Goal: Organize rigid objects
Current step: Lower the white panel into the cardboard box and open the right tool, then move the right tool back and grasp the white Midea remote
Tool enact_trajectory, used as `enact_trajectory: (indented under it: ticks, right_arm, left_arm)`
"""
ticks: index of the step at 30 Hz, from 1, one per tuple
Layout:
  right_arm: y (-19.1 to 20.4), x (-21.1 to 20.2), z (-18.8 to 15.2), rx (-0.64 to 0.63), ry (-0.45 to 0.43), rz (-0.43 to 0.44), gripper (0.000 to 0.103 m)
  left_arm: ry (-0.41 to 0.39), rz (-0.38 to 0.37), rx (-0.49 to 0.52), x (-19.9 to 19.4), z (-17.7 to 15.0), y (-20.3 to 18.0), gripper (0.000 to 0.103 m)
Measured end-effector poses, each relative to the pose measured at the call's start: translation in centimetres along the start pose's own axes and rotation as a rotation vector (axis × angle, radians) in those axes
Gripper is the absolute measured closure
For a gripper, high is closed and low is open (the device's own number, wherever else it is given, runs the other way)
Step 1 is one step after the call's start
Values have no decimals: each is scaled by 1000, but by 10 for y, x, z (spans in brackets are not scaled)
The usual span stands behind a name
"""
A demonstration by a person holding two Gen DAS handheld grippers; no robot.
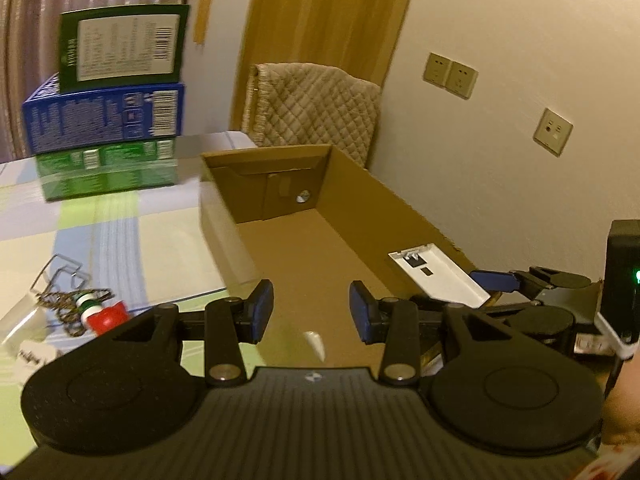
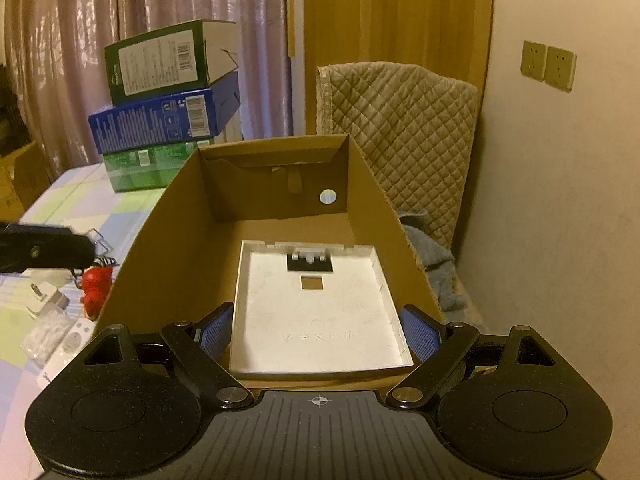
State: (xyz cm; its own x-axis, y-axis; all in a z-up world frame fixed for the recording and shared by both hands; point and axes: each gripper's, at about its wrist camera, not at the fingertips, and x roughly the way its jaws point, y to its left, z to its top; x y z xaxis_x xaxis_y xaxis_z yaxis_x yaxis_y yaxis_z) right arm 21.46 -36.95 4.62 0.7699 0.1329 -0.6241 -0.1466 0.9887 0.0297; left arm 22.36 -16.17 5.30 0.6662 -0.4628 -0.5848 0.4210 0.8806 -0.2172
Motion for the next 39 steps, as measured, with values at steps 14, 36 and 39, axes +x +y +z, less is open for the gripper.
enact_trajectory:
  ticks: [14,36,39]
  right_arm:
    - [5,-22,3,63,-50,38,19]
    - [130,-99,-41,2,-105,253,19]
    - [146,-89,-50,-12,-72,265,19]
  left_arm:
    - [-20,85,-59,-49,-32,40,65]
    - [-13,312,-150,-145,-121,123,57]
    - [-9,327,-157,-148,-128,131,57]
